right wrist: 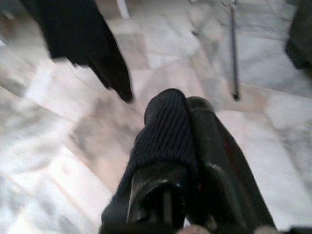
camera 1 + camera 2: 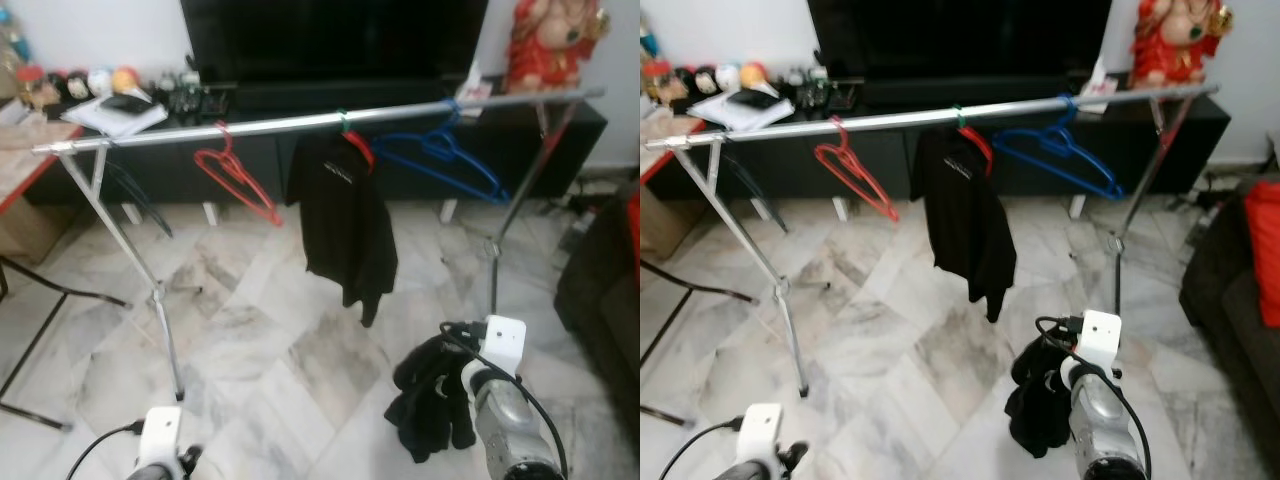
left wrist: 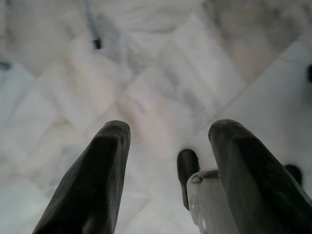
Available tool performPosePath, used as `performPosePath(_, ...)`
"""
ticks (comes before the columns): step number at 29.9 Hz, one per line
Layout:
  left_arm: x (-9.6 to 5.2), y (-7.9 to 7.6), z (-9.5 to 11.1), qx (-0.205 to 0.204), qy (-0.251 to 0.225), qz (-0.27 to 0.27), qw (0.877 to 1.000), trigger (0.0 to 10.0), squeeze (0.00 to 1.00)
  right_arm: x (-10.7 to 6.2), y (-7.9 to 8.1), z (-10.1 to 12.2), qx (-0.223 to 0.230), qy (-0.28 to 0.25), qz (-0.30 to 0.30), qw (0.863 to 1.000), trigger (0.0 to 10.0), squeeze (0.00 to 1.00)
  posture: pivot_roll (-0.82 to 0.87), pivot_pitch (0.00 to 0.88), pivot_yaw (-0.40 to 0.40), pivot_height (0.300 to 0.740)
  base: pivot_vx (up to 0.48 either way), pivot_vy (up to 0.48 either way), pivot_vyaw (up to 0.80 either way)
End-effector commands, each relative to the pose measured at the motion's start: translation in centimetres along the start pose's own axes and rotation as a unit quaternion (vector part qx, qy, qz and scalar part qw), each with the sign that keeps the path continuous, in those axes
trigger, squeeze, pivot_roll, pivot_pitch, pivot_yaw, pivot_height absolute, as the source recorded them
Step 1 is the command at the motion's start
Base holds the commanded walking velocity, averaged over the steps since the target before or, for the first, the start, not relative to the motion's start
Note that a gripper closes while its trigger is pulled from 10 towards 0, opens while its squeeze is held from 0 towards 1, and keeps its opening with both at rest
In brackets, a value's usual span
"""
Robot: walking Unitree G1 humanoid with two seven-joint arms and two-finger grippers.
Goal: Hang hanger
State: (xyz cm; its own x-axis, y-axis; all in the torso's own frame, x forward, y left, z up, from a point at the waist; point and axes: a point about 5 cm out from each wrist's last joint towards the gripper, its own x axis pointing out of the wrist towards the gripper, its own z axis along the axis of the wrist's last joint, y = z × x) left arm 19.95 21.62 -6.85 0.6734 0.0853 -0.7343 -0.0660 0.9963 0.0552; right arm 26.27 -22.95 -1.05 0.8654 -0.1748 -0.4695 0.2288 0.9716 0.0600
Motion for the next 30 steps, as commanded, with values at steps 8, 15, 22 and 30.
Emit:
performPosePath(8, -0.7, 1.2, 1.4, -0.006, -0.121, 0.042, 0.992, 10.0, 0.0, -0.7, 0.8, -3.5, 0.004, 0.065, 0.011, 0.998, 10.0, 0.0, -0.02, 0.0, 0.006, 0.74, 0.0, 0.0, 0.0)
performPosePath(15, -2.2, 2.5, 10.1, 0.019, -0.332, 0.068, 0.941, 10.0, 0.0, -1.1, 0.3, -4.4, -0.001, 0.083, 0.012, 0.997, 10.0, 0.0, -0.01, 0.0, -0.013, 0.74, 0.0, 0.0, 0.0)
performPosePath(22, -4.5, 1.2, 13.1, 0.04, -0.426, 0.038, 0.903, 10.0, 0.0, -1.5, -0.7, -5.2, -0.012, 0.107, 0.005, 0.994, 10.0, 0.0, 0.01, 0.0, -0.034, 0.74, 0.0, 0.0, 0.0)
performPosePath(30, -6.2, -1.6, 13.9, 0.053, -0.46, -0.002, 0.887, 10.0, 0.0, -2.3, -0.5, -7.0, -0.02, 0.146, 0.006, 0.989, 10.0, 0.0, 0.01, 0.0, -0.046, 0.74, 0.0, 0.0, 0.0)
